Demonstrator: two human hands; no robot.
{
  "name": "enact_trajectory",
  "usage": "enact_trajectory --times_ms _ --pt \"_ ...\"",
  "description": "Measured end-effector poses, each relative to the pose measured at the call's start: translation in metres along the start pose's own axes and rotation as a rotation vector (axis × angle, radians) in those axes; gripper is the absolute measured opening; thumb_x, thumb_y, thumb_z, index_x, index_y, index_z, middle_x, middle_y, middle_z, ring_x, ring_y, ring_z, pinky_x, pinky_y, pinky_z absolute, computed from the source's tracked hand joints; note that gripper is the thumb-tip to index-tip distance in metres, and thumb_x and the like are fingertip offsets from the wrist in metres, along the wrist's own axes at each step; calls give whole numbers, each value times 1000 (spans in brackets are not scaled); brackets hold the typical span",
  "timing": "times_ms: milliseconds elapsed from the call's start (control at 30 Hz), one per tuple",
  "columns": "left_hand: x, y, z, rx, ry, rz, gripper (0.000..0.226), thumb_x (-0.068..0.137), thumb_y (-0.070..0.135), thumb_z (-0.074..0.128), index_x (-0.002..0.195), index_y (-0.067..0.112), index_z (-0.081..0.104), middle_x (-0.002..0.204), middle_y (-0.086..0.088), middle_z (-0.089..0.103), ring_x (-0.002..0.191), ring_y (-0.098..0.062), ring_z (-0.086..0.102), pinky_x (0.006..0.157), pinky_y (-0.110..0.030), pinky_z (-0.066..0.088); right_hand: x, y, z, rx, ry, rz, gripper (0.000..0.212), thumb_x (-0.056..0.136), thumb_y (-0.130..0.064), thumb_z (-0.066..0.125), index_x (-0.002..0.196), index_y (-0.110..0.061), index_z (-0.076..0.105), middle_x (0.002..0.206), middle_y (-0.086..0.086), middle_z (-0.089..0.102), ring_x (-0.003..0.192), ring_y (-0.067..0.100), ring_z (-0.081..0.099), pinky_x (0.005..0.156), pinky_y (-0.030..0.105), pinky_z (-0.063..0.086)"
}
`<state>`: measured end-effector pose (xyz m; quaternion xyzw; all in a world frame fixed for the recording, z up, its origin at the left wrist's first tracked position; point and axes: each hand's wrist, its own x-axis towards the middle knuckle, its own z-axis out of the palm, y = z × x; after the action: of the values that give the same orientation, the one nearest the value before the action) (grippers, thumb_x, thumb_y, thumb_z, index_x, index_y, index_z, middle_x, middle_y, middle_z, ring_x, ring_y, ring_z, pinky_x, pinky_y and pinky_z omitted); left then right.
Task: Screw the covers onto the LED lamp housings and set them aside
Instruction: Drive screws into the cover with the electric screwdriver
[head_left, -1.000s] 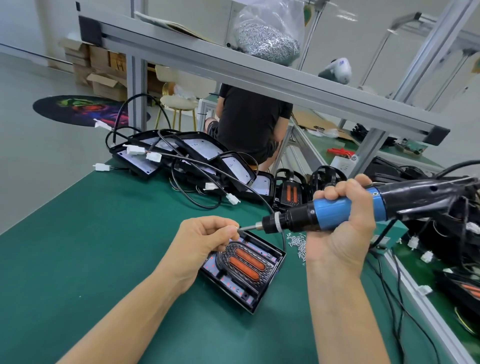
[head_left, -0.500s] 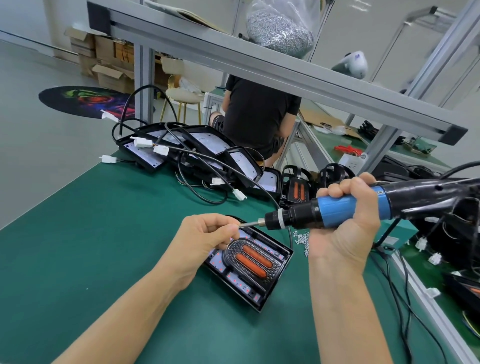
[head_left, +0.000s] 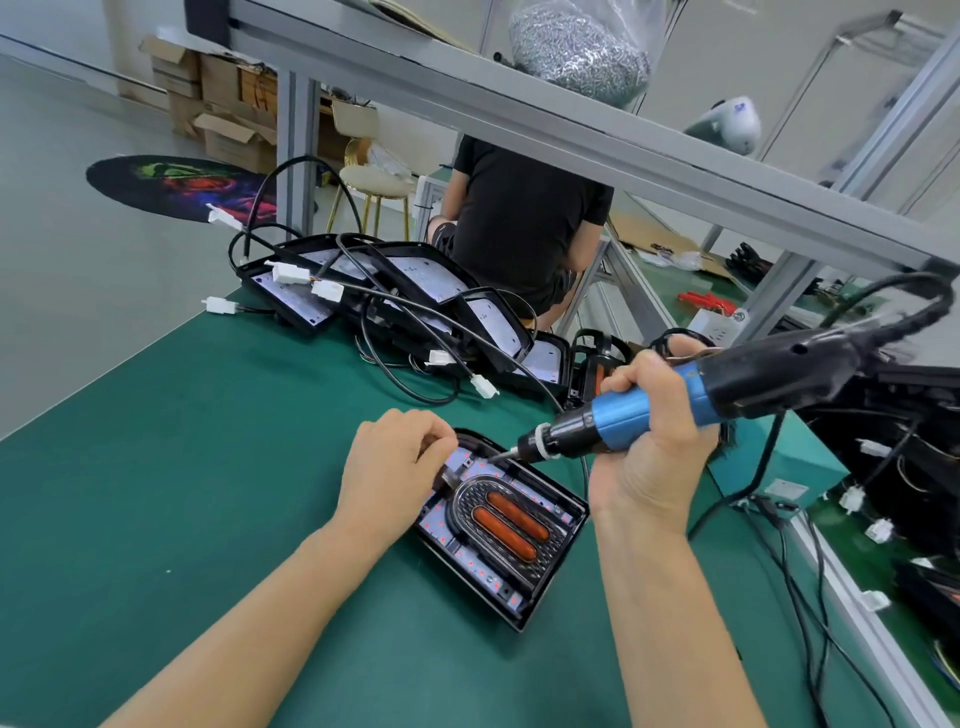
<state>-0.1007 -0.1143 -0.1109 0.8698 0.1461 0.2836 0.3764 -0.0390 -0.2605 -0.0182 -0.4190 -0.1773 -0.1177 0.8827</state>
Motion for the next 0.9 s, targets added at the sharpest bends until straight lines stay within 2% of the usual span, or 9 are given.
enact_trajectory --times_ms 67,133,367,533,700,900 --pt "0 -5 5 184 17 90 11 92 22 58 82 21 64 82 12 62 86 -15 49 83 -30 30 0 10 1 -59 -26 -6 27 74 -2 62 94 -18 54 65 -5 56 59 13 55 66 27 46" --pt "-1 -9 8 234 33 145 11 91 21 61 80 20 65 82 9 62 85 -17 50 79 -28 27 0 18 4 -82 -50 -3 26 75 -3 63 95 -18 54 66 -7 57 60 13 55 69 27 47" --pt "2 -18 13 194 9 91 13 92 26 58 81 20 63 81 13 61 85 -14 49 80 -27 27 1 37 10 -144 -80 3 25 74 -1 62 91 -19 57 71 2 54 60 12 54 67 24 48" --pt "2 -18 13 169 18 74 14 92 25 57 80 20 63 80 14 61 83 -13 48 82 -27 28 -1 37 10 -183 -127 7 33 72 -2 63 71 -34 67 91 14 49 63 13 53 65 23 48" --pt "3 -18 14 160 16 69 14 92 24 58 80 20 63 78 16 57 83 -12 48 79 -26 24 1 38 8 -205 -144 -8 31 74 -1 63 70 -32 65 72 -1 54 62 14 53 66 23 48" --pt "3 -17 13 157 9 58 14 91 23 58 78 21 63 77 15 59 82 -13 48 80 -27 26 1 40 8 -215 -149 4 27 74 -1 63 69 -29 63 72 -2 55 63 13 53 65 22 48"
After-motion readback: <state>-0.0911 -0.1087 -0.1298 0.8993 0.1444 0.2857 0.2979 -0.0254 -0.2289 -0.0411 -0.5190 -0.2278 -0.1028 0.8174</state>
